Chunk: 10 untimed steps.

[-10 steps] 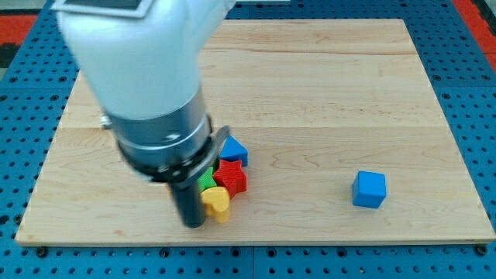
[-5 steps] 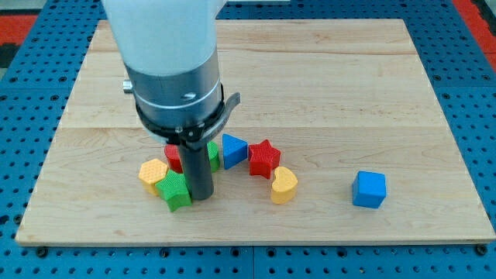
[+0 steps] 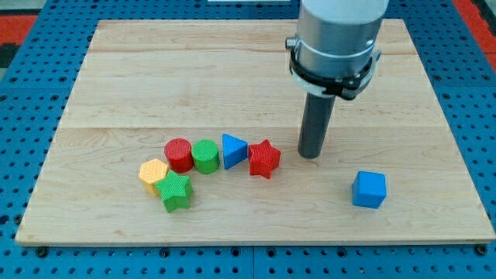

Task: Move the yellow heart to the center

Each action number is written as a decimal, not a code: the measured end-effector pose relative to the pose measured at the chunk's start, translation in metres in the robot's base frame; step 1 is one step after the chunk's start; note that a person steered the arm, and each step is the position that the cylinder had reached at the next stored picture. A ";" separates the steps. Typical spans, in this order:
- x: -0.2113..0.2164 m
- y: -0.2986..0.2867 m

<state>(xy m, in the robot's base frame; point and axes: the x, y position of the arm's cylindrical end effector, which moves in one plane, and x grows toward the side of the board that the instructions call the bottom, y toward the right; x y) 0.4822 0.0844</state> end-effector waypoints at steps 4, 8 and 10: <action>-0.043 0.060; -0.089 -0.001; -0.076 -0.056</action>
